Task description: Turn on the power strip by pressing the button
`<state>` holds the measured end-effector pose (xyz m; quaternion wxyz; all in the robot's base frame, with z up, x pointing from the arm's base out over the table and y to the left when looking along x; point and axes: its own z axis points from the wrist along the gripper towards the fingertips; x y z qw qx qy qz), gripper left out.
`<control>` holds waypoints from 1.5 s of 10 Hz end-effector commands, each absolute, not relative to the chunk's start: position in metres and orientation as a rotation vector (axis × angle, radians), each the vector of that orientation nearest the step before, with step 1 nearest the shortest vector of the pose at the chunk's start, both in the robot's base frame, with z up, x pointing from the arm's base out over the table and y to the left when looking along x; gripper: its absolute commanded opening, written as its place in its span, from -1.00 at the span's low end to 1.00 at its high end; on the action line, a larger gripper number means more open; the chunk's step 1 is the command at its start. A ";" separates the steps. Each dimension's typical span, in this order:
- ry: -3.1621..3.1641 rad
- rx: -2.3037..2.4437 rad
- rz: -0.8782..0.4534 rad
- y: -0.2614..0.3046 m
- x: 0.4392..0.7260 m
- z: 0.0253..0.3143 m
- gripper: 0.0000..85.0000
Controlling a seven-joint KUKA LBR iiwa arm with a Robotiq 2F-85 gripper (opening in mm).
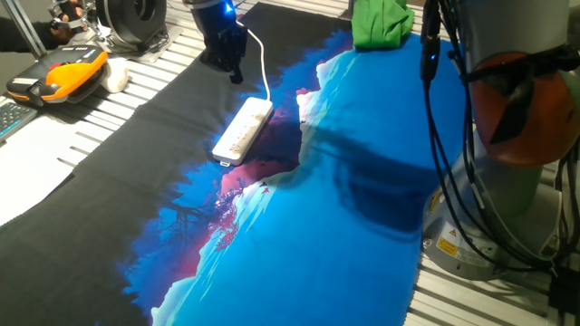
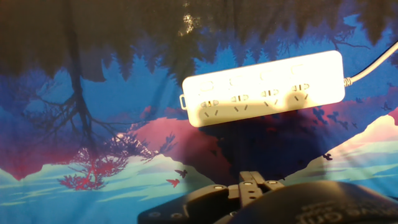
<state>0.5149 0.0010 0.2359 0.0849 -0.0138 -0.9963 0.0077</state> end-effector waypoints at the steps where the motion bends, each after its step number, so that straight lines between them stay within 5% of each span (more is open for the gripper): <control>1: -2.967 -0.013 0.024 0.001 0.515 0.236 -1.00; 6: -3.006 -0.082 -0.109 0.001 0.515 0.236 -1.00; 15: -3.033 -0.117 0.000 0.001 0.515 0.236 -1.00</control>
